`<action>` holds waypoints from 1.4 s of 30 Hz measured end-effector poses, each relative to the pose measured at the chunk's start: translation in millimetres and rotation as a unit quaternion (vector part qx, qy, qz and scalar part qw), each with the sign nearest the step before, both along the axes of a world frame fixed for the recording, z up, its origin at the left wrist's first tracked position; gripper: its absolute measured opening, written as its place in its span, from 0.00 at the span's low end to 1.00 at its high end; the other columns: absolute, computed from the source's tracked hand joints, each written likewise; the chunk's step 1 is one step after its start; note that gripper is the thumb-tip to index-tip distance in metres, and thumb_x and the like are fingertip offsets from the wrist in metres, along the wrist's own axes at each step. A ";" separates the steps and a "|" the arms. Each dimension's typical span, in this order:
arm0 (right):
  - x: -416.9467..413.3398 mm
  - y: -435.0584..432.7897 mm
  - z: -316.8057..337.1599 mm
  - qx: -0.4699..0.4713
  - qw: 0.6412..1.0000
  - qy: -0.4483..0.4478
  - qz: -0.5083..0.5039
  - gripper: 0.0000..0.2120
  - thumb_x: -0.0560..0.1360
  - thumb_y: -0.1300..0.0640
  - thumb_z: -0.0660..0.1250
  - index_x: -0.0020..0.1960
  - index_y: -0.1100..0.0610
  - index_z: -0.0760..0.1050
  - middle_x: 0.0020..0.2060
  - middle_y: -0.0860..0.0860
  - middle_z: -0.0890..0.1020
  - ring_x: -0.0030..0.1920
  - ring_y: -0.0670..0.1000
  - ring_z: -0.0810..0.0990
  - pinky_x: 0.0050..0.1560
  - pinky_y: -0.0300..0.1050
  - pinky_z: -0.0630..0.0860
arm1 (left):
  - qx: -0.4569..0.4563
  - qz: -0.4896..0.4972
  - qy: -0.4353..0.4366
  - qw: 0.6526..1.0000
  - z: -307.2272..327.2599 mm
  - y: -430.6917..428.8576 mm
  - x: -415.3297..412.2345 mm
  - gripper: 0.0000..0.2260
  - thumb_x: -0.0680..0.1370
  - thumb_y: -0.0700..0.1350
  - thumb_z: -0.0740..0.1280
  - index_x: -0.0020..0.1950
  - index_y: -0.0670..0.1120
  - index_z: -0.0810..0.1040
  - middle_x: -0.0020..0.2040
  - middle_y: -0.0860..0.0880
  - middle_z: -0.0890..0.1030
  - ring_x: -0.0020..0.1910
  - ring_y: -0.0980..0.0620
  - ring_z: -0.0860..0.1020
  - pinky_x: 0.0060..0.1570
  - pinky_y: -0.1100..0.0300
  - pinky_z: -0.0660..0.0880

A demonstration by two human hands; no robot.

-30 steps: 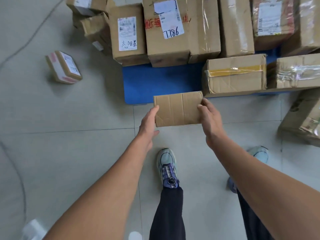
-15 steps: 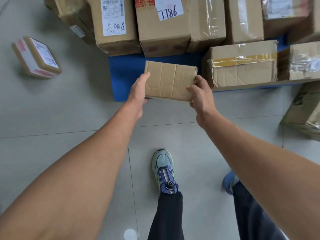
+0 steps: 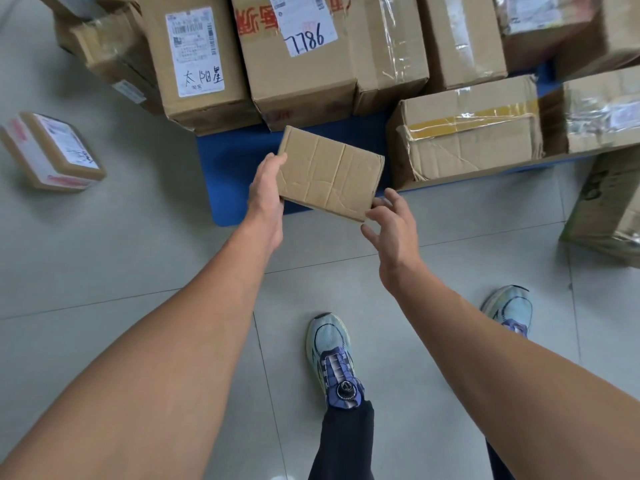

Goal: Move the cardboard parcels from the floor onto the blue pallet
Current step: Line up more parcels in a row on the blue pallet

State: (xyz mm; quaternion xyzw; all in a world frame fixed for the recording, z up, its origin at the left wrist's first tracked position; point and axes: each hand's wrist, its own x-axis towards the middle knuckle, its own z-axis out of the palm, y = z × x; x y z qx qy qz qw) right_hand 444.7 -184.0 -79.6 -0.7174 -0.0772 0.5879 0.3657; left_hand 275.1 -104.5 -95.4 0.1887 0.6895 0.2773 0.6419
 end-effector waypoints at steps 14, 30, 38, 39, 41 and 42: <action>10.5 -4.4 -19.2 -0.029 0.997 0.024 -0.069 0.31 0.75 0.77 0.53 0.77 0.62 0.68 0.69 0.55 0.76 0.62 0.46 0.77 0.47 0.34 0.73 | -0.037 -0.059 0.063 0.996 -18.5 -24.9 4.0 0.30 0.82 0.58 0.63 0.83 0.52 0.62 0.81 0.54 0.63 0.76 0.50 0.66 0.74 0.46 0.68; 21.5 -2.8 -21.7 -0.010 0.999 0.025 -0.034 0.33 0.78 0.73 0.55 0.81 0.53 0.64 0.74 0.49 0.72 0.72 0.51 0.73 0.71 0.55 0.74 | -0.032 -0.041 0.019 0.998 -17.7 -34.3 11.6 0.28 0.81 0.59 0.63 0.80 0.53 0.66 0.79 0.53 0.66 0.75 0.50 0.66 0.71 0.43 0.70; 25.7 -4.0 -24.3 -0.007 1.000 0.010 -0.021 0.34 0.78 0.71 0.57 0.81 0.53 0.63 0.77 0.47 0.70 0.74 0.51 0.72 0.71 0.56 0.74 | -0.038 -0.074 0.018 0.996 -17.5 -33.0 13.6 0.28 0.81 0.61 0.62 0.80 0.54 0.66 0.79 0.53 0.66 0.76 0.50 0.66 0.71 0.41 0.69; 25.9 -4.0 -24.3 -0.007 1.000 0.009 -0.025 0.34 0.78 0.71 0.58 0.82 0.53 0.63 0.77 0.47 0.70 0.73 0.52 0.72 0.71 0.55 0.75 | -0.038 -0.075 0.017 0.996 -17.6 -33.5 14.1 0.28 0.81 0.61 0.62 0.80 0.54 0.66 0.79 0.53 0.66 0.76 0.50 0.66 0.71 0.41 0.69; 26.9 -4.0 -24.3 -0.008 0.999 0.008 -0.035 0.33 0.78 0.71 0.58 0.81 0.53 0.63 0.77 0.47 0.70 0.73 0.51 0.73 0.70 0.55 0.75 | -0.040 -0.077 0.020 0.996 -17.6 -34.4 15.9 0.28 0.81 0.60 0.63 0.80 0.53 0.67 0.79 0.53 0.66 0.76 0.50 0.66 0.71 0.40 0.69; 27.3 -4.1 -24.3 -0.008 0.999 0.007 -0.037 0.33 0.78 0.71 0.59 0.81 0.53 0.63 0.76 0.47 0.71 0.72 0.52 0.73 0.70 0.55 0.76 | -0.039 -0.077 0.021 0.996 -17.7 -34.7 16.8 0.28 0.81 0.60 0.63 0.80 0.53 0.67 0.79 0.53 0.66 0.76 0.50 0.66 0.71 0.40 0.69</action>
